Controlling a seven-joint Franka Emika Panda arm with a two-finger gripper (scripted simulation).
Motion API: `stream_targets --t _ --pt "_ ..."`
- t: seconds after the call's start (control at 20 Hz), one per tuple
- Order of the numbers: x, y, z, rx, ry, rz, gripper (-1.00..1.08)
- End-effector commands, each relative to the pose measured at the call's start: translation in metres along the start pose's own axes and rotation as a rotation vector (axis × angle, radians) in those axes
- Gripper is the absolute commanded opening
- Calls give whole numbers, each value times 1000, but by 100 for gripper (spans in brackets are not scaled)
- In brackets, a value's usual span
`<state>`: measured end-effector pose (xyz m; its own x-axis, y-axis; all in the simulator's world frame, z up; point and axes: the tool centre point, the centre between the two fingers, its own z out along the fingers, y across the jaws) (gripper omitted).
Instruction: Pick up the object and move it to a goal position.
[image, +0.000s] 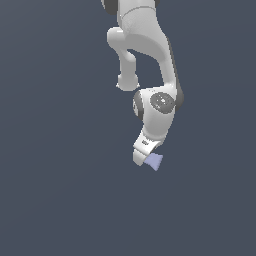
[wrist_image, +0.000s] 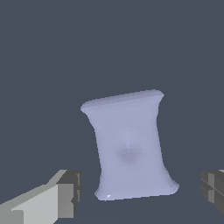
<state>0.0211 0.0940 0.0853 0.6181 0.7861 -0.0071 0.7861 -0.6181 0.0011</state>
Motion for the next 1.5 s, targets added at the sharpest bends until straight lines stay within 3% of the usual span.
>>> stream_targets --t 0.0,0.5,0.8,1.45 --pt "2 0 6 0 2 -55 100" --pt "7 -1 18 0 7 -163 100" --pt "7 -1 21 1 7 -161 100" --pt "7 -2 68 0 7 -166 100"
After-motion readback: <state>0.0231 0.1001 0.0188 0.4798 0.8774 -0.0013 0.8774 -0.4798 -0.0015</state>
